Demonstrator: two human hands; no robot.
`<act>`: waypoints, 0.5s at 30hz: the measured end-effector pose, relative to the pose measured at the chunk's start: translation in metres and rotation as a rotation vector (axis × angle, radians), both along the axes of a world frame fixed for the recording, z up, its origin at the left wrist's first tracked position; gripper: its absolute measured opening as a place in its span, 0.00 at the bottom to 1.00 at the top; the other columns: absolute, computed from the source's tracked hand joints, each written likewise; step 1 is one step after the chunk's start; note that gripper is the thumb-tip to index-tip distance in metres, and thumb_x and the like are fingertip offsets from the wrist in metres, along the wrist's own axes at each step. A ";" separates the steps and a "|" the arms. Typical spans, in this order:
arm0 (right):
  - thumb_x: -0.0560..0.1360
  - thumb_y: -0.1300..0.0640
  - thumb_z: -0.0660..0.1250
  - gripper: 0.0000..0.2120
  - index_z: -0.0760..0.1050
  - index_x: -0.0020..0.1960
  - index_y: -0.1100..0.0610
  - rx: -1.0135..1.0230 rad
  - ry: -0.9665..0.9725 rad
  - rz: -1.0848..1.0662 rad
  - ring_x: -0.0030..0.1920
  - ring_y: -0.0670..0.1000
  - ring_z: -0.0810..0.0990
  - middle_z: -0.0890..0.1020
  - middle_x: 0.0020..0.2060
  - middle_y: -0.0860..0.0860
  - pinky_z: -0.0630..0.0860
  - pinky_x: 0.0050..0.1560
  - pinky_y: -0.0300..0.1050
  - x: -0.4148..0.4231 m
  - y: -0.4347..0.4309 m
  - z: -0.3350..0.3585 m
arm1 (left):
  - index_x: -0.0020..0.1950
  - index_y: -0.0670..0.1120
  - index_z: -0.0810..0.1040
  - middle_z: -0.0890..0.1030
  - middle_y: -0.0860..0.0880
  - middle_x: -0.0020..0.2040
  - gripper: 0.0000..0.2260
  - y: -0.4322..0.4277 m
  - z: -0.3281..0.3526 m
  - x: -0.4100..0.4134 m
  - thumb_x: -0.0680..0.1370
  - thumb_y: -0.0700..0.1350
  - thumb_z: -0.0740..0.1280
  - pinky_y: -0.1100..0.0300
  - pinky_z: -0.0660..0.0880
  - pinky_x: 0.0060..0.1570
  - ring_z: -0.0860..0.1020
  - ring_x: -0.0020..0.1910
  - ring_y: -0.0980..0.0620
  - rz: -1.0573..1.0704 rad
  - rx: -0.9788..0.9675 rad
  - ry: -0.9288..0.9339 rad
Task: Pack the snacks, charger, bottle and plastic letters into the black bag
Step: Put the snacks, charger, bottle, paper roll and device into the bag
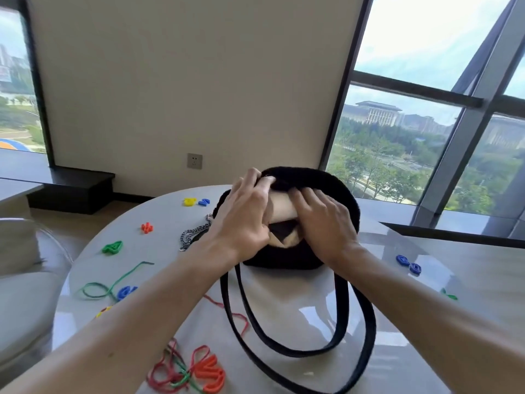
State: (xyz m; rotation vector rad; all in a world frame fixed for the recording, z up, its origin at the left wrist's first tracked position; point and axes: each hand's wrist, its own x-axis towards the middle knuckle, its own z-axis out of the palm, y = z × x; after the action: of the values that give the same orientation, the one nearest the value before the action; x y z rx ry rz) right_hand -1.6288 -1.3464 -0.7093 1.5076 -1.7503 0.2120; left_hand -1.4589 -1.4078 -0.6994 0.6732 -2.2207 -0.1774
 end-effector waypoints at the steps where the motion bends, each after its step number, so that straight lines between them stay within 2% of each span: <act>1: 0.76 0.58 0.62 0.18 0.70 0.67 0.54 0.042 0.055 -0.047 0.58 0.54 0.79 0.80 0.56 0.50 0.74 0.59 0.48 0.003 -0.008 0.001 | 0.75 0.43 0.65 0.67 0.51 0.62 0.35 0.002 0.001 -0.001 0.68 0.35 0.69 0.52 0.72 0.61 0.69 0.61 0.48 0.004 -0.014 -0.023; 4: 0.78 0.55 0.61 0.16 0.73 0.65 0.56 0.091 0.214 -0.179 0.59 0.55 0.78 0.82 0.54 0.52 0.68 0.64 0.52 0.014 -0.032 0.005 | 0.77 0.42 0.63 0.67 0.50 0.62 0.43 0.007 0.006 -0.007 0.64 0.38 0.76 0.52 0.73 0.61 0.68 0.60 0.48 -0.009 -0.013 -0.057; 6: 0.78 0.51 0.63 0.18 0.73 0.66 0.56 0.103 0.255 -0.250 0.60 0.54 0.77 0.81 0.56 0.53 0.66 0.64 0.52 0.019 -0.047 0.005 | 0.77 0.42 0.62 0.67 0.51 0.62 0.51 0.010 0.009 -0.010 0.58 0.46 0.83 0.53 0.74 0.61 0.67 0.60 0.48 -0.016 0.005 -0.077; 8: 0.77 0.50 0.63 0.22 0.70 0.69 0.57 0.143 0.254 -0.282 0.62 0.55 0.75 0.79 0.60 0.54 0.65 0.65 0.53 0.020 -0.056 -0.003 | 0.77 0.43 0.62 0.66 0.51 0.63 0.53 0.011 0.008 -0.011 0.57 0.50 0.85 0.53 0.75 0.59 0.67 0.60 0.48 -0.010 0.015 -0.100; 11: 0.80 0.51 0.59 0.25 0.64 0.74 0.59 0.196 0.184 -0.279 0.66 0.57 0.73 0.76 0.65 0.56 0.66 0.65 0.53 0.015 -0.060 -0.018 | 0.75 0.45 0.65 0.67 0.52 0.61 0.46 0.009 0.005 -0.006 0.62 0.49 0.83 0.53 0.76 0.56 0.68 0.59 0.49 -0.036 0.021 -0.122; 15: 0.80 0.55 0.59 0.15 0.73 0.66 0.54 0.167 0.047 -0.186 0.61 0.54 0.77 0.81 0.59 0.52 0.68 0.61 0.49 0.012 -0.048 -0.014 | 0.70 0.49 0.71 0.69 0.54 0.58 0.34 0.001 0.004 0.003 0.65 0.48 0.76 0.51 0.74 0.56 0.69 0.60 0.51 -0.036 0.047 -0.235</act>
State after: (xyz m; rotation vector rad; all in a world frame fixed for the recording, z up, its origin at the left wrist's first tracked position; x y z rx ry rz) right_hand -1.6164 -1.3944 -0.7231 1.4416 -1.8953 -0.0651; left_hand -1.4556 -1.4071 -0.6956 0.7106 -2.4614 -0.1766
